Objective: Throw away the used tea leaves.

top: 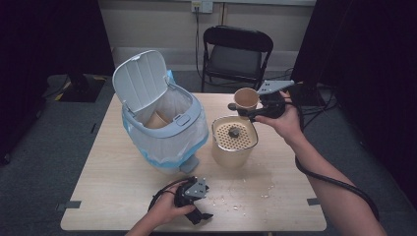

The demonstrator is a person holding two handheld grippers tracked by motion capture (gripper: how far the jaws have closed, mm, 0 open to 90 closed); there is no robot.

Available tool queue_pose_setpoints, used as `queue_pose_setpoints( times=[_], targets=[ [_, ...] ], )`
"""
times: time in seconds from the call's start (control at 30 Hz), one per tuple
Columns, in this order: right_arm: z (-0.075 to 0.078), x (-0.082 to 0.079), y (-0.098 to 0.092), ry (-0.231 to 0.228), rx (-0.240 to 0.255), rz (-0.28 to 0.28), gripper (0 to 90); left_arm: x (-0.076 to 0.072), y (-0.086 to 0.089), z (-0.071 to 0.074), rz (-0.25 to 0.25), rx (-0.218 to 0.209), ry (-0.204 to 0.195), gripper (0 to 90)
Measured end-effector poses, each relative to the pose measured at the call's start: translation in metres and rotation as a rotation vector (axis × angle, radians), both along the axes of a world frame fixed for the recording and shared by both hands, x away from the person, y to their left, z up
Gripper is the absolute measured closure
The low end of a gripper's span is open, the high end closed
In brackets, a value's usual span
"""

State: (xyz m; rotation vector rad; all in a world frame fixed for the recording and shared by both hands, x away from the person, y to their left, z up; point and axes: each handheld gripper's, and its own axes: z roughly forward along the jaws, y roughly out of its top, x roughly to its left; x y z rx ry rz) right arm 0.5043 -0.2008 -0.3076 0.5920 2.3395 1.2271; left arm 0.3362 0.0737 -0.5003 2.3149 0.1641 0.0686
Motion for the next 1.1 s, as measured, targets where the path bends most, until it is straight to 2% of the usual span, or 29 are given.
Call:
queue_pose_setpoints(
  times=[0.23,0.37,0.7,0.87,1.0,1.1],
  targets=[
    [0.011,-0.004,0.011,-0.003,-0.017,0.047,31.0,0.0,0.0,0.0,0.0,0.0,0.002,7.6],
    [0.016,-0.004,0.015,0.008,0.008,0.057,31.0,0.0,0.0,0.0,0.0,0.0,0.001,7.5],
    [0.031,-0.004,0.03,0.01,-0.006,0.104,31.1,0.0,0.0,0.0,0.001,0.005,0.0,7.4],
    [0.039,-0.002,0.035,0.039,0.022,0.128,31.0,0.0,0.0,0.0,-0.003,0.005,-0.001,6.9],
    [0.047,-0.001,0.042,0.04,0.013,0.141,31.0,0.0,0.0,0.0,-0.002,-0.001,0.0,6.9],
    [0.052,-0.001,0.046,0.044,0.031,0.154,31.0,0.0,0.0,0.0,-0.002,0.002,0.0,6.8]
  ],
)
